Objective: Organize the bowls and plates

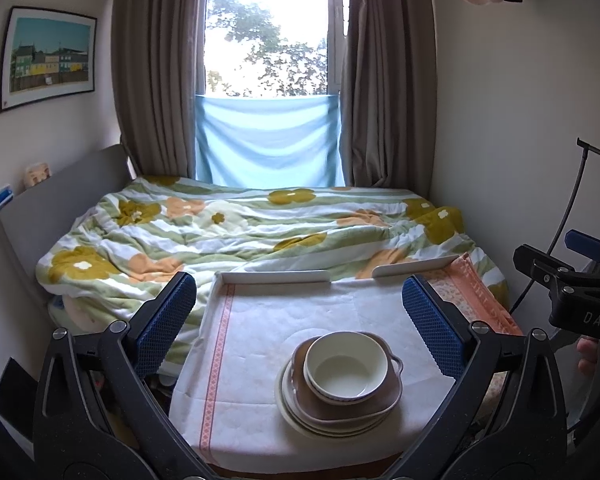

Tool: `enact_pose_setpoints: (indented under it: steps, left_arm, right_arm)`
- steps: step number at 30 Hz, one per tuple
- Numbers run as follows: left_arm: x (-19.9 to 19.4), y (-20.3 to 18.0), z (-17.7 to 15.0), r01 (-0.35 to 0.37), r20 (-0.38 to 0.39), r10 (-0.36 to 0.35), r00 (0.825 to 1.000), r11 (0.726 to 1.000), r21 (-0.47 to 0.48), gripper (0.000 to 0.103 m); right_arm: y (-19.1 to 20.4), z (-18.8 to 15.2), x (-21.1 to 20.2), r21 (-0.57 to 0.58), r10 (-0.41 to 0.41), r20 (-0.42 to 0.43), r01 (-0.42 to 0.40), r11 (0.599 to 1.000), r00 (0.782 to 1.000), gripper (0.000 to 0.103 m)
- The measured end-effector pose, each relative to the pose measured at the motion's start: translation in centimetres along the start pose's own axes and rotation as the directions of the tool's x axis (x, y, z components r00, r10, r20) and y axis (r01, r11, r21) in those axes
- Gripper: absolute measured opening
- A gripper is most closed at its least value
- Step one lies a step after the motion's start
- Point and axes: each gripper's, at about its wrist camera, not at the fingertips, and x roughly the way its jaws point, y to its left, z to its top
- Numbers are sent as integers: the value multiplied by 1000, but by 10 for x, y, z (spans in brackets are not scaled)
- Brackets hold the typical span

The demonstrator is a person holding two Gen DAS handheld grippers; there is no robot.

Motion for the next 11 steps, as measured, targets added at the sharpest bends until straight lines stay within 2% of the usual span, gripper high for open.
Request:
enact_pose_setpoints:
  steps: [6, 11]
  left_arm:
    - [0, 5, 6, -27, 51, 27, 998, 1000, -4, 103]
    - [5, 13, 10, -12, 74, 13, 997, 1000, -12, 103]
  right_arm:
    - [0, 1, 2, 3, -1, 2, 1, 1000, 1000, 103]
    - [0, 5, 10, 8, -10, 2, 10, 1000, 1000, 103]
